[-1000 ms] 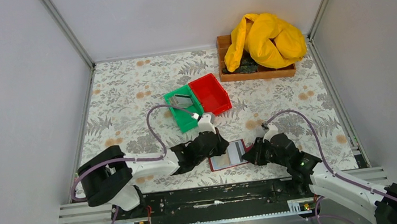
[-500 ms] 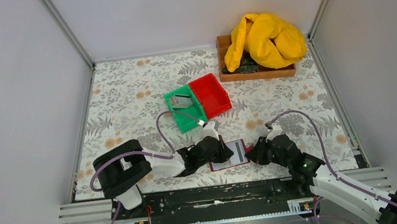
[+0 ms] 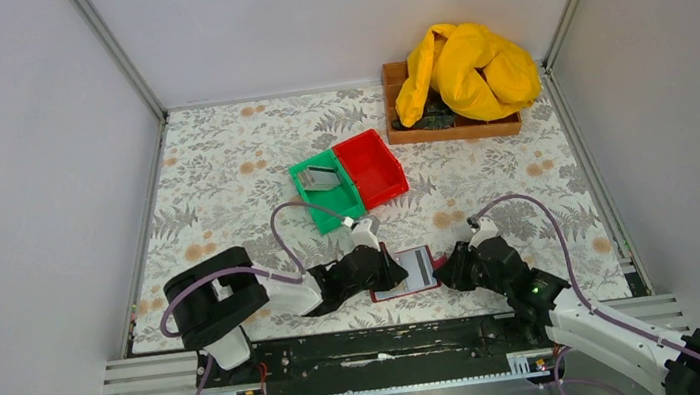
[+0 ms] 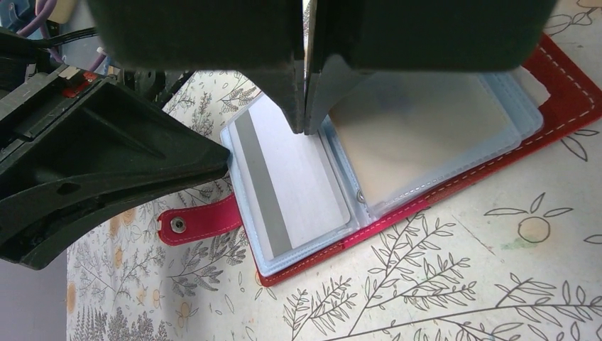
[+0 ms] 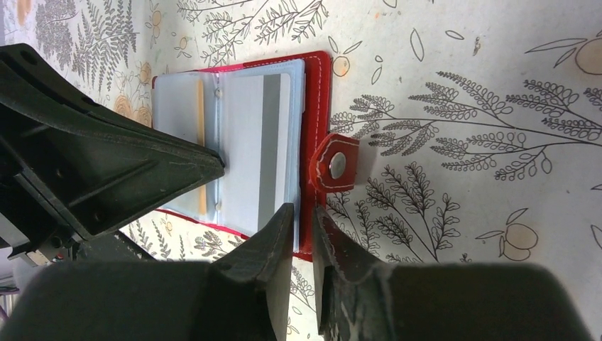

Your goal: Take the credit cards out of the card holder

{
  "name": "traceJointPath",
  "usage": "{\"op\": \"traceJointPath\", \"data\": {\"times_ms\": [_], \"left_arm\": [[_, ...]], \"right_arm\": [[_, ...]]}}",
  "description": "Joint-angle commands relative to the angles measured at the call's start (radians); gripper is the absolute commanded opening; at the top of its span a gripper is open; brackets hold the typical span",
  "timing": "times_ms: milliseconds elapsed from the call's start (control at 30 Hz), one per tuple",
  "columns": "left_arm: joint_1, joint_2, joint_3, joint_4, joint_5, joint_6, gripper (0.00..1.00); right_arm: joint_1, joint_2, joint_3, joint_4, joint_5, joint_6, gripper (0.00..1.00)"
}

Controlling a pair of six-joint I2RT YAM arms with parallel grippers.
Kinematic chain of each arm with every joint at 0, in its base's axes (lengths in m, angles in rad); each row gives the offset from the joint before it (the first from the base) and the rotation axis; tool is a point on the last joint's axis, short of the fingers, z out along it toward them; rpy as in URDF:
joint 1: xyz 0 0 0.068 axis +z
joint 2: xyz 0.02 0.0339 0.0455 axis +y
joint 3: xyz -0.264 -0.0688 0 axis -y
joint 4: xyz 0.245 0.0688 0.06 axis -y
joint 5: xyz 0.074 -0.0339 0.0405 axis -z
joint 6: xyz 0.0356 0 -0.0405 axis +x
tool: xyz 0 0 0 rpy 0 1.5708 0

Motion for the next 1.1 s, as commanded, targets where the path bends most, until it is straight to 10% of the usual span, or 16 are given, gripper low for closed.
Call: {"op": "traceJointPath", "data": {"times_ms": [0, 1067], "left_arm": [[-0.002, 0.011, -0.021, 0.018, -0.009, -0.013, 0.0], [0.002, 0.047, -0.052, 0.183, 0.05, -0.031, 0.28]], "right_arm": [[0.002, 0.003, 0.028, 0.025, 0.034, -0.016, 0.24], [0.002, 0.06, 0.0, 0.083, 0.015, -0.001, 0.25]]}}
